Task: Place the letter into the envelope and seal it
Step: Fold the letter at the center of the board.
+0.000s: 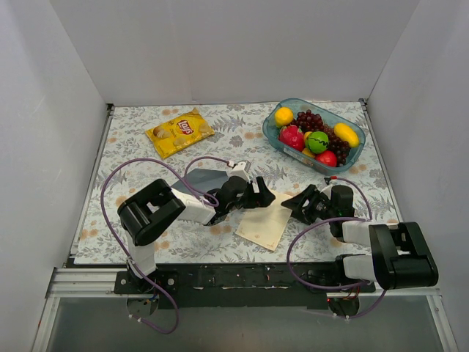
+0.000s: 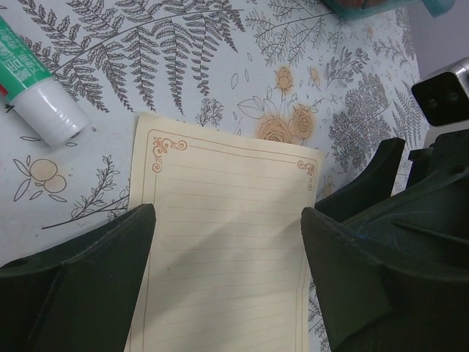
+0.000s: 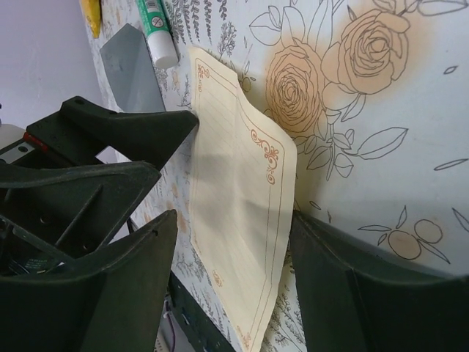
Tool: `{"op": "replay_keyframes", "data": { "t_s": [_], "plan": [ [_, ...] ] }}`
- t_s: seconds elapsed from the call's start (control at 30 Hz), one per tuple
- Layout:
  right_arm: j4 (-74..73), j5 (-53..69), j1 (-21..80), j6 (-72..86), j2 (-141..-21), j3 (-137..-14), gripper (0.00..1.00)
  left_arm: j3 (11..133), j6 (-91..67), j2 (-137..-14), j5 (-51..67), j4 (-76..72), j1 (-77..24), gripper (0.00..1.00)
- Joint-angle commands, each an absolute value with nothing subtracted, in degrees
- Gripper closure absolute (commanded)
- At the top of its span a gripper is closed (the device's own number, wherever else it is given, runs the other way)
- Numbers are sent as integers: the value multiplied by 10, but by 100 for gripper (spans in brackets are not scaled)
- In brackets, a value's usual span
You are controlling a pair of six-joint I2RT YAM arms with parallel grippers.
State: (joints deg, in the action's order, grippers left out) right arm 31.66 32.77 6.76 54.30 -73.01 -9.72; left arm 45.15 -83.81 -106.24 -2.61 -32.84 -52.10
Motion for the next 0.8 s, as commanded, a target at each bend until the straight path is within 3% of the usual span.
{"op": "replay_keyframes", "data": {
  "t_s": [0.0,0.4,0.77],
  "plan": [
    [373,337,68,528,-748,-91,31,444,-838,-1088,-10,-206,-533,19],
    [390,361,68,479,-755,-93,41,460,-820,-1101,-16,-197,-533,19],
    [387,357,67,468,-701,-75,36,458,-826,-1113,-14,-200,-534,19]
  ]
}}
